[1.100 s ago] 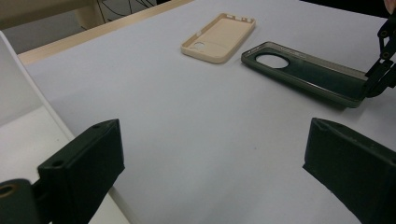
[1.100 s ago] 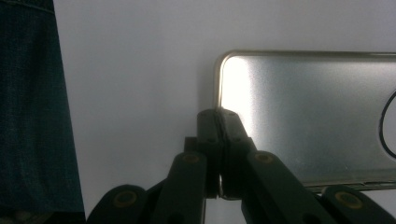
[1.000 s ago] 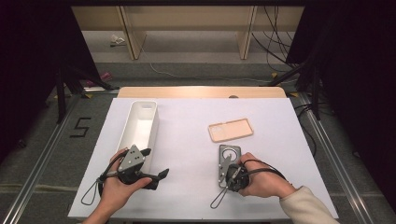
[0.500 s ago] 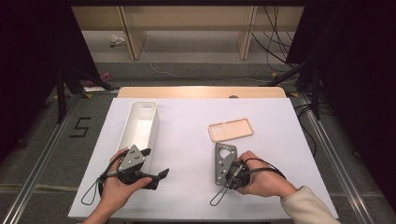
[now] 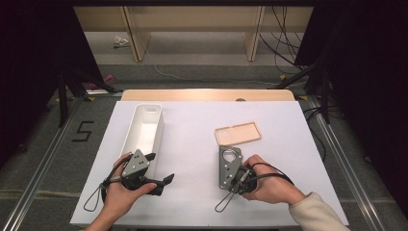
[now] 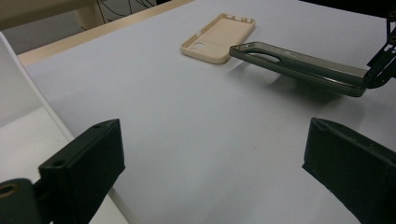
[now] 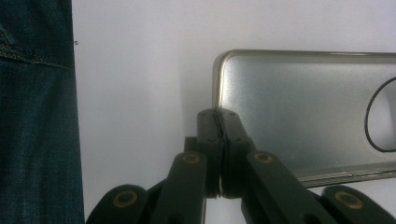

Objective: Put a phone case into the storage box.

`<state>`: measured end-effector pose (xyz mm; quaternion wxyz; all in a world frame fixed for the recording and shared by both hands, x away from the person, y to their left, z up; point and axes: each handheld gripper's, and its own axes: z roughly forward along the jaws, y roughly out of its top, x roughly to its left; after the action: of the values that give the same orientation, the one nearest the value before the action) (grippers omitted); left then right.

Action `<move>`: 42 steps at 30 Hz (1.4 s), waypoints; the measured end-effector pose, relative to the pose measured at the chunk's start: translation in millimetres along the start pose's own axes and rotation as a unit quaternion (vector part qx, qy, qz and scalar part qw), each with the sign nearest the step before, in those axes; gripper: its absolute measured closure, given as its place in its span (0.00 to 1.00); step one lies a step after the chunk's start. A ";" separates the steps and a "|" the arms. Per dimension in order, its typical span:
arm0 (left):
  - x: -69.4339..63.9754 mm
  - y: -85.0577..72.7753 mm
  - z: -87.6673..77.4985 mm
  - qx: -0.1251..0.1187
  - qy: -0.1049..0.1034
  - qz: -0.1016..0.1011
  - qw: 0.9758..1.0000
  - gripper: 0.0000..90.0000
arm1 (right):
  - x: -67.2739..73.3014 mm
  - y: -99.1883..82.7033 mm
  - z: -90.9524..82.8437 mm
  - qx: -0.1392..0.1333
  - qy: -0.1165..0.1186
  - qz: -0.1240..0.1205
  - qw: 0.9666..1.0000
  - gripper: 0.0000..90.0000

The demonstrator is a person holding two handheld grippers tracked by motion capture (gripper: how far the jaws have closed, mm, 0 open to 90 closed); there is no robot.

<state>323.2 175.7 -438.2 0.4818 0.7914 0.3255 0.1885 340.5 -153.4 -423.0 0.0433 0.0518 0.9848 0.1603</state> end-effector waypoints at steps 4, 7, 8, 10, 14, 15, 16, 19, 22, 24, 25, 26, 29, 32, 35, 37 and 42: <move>0.1 0.1 0.0 0.000 0.000 0.000 1.000 0.05 | -0.1 0.8 -0.5 -0.007 -0.003 -0.004 1.000 0.99; 0.1 0.4 -0.1 -0.001 0.001 0.000 1.000 0.05 | 0.2 1.6 -0.7 -0.010 -0.005 -0.004 1.000 0.99; 0.1 0.5 -0.1 -0.001 0.001 0.000 1.000 0.05 | 0.3 2.0 -0.8 -0.011 -0.004 -0.003 1.000 0.99; 0.0 0.7 -0.1 0.000 0.001 0.001 1.000 0.05 | 0.7 2.4 -0.9 -0.013 -0.006 -0.003 1.000 0.99; 0.0 2.0 0.5 -0.001 -0.001 -0.004 1.000 0.05 | 0.8 3.7 -1.0 -0.018 -0.009 -0.006 1.000 0.99; -0.1 2.4 0.8 -0.001 -0.002 -0.005 1.000 0.05 | 1.1 4.2 -0.9 -0.022 -0.009 -0.005 1.000 0.99; 0.0 2.9 1.2 0.000 -0.001 -0.003 1.000 0.05 | 1.2 4.8 -0.8 -0.026 -0.009 -0.006 1.000 0.99; -0.3 4.7 2.4 0.001 -0.001 -0.006 1.000 0.06 | 1.2 6.7 -0.4 -0.037 -0.012 -0.011 0.999 0.99; -0.5 7.4 3.1 0.001 0.000 -0.009 1.000 0.06 | 1.8 7.9 -0.2 -0.049 -0.015 -0.012 0.999 0.99; -0.6 10.4 3.4 -0.001 -0.001 -0.015 1.000 0.06 | 1.7 8.4 -0.4 -0.055 -0.017 -0.012 0.998 0.99; -0.4 12.1 3.5 0.000 0.000 -0.014 1.000 0.06 | 1.6 8.7 -0.7 -0.060 -0.021 -0.011 0.998 0.99; -0.3 13.8 3.9 0.000 -0.001 -0.016 1.000 0.06 | 1.3 9.0 -0.7 -0.062 -0.019 -0.014 0.998 0.99; 0.1 19.9 5.2 -0.002 -0.001 -0.019 1.000 0.06 | 1.5 9.8 -0.6 -0.075 -0.023 -0.015 0.997 0.99; 1.6 29.0 6.6 -0.008 0.000 -0.026 1.000 0.07 | 2.5 10.9 0.0 -0.086 -0.028 -0.013 0.996 0.99; 2.8 37.1 9.3 -0.008 0.001 -0.028 1.000 0.07 | 2.7 12.1 0.5 -0.094 -0.030 -0.016 0.995 0.99; 2.7 41.6 12.5 -0.005 0.000 -0.029 1.000 0.08 | 2.9 12.4 0.9 -0.096 -0.029 -0.015 0.995 0.99; 0.3 51.1 20.2 0.006 -0.003 -0.029 1.000 0.08 | 2.7 13.5 1.2 -0.110 -0.037 -0.019 0.993 0.99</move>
<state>352.8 146.4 -402.4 0.4836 0.7848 0.3482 0.1703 339.2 -140.0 -420.0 0.0880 0.0342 0.9597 0.2646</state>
